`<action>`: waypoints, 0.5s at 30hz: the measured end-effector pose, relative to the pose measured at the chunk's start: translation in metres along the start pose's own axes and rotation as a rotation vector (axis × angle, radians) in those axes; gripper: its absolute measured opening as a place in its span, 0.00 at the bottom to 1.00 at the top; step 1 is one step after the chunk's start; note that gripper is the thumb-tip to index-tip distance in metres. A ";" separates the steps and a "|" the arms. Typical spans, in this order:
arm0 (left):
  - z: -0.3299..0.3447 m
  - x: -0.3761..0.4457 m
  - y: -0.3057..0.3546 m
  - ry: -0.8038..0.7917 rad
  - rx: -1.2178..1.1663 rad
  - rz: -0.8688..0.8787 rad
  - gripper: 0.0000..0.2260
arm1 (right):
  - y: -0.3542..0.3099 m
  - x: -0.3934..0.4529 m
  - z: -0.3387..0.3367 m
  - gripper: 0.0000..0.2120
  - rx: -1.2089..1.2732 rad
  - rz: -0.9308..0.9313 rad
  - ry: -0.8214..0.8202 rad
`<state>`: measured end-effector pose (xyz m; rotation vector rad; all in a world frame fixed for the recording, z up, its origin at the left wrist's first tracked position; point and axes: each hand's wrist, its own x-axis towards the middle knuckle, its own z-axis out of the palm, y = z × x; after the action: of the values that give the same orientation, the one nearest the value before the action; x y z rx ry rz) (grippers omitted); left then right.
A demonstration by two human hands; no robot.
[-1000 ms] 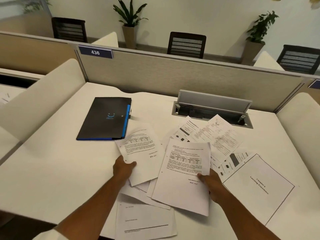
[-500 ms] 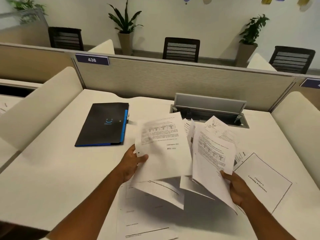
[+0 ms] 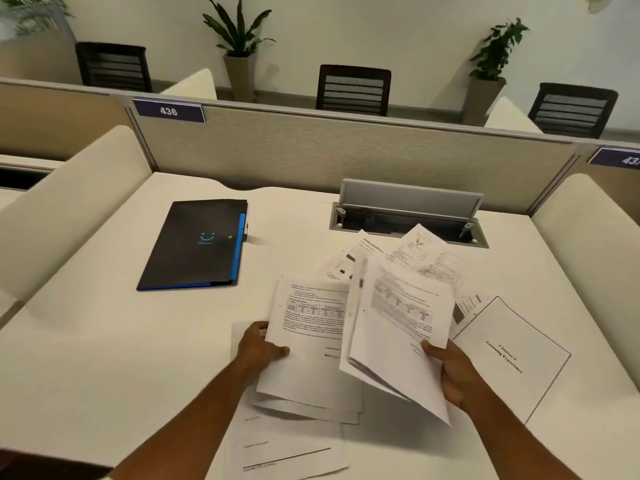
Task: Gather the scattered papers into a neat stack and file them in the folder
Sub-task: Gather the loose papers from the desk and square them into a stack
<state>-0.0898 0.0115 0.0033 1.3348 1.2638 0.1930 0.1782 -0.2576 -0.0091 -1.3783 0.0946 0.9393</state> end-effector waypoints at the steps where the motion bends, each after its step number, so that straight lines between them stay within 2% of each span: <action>1: 0.001 0.001 0.001 -0.023 -0.001 -0.006 0.31 | 0.004 0.001 0.004 0.20 -0.043 0.001 0.004; 5: 0.006 0.004 0.001 -0.033 0.017 -0.024 0.14 | 0.014 0.006 0.020 0.19 -0.174 -0.024 0.027; 10: 0.006 0.011 -0.006 -0.004 0.065 -0.019 0.18 | 0.020 0.014 0.039 0.17 -0.372 -0.077 -0.011; 15: 0.005 0.015 -0.008 -0.052 0.016 -0.015 0.20 | 0.017 0.016 0.058 0.16 -0.413 -0.079 -0.079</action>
<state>-0.0845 0.0172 -0.0130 1.3359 1.2336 0.1369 0.1520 -0.2010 -0.0174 -1.7067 -0.2242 0.9799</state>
